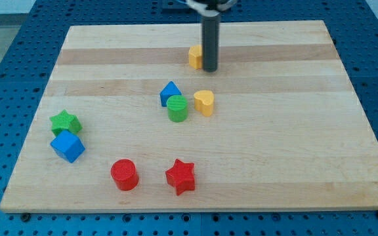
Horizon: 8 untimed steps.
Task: Push the yellow hexagon towards the center left
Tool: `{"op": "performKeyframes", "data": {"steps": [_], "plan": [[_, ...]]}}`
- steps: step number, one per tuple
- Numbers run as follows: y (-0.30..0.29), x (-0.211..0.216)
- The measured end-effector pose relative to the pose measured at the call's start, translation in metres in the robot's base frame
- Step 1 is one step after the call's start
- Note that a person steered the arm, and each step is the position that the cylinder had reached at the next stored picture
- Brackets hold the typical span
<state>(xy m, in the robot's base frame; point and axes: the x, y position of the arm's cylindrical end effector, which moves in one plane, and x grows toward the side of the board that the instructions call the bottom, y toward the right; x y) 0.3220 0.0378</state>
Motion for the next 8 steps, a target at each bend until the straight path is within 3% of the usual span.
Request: {"op": "performKeyframes", "data": {"steps": [1, 3, 4, 5, 7, 8], "plan": [[0.0, -0.049], [-0.01, 0.016], [-0.048, -0.018], [-0.041, -0.041], [-0.12, -0.037], [-0.075, -0.047]]}}
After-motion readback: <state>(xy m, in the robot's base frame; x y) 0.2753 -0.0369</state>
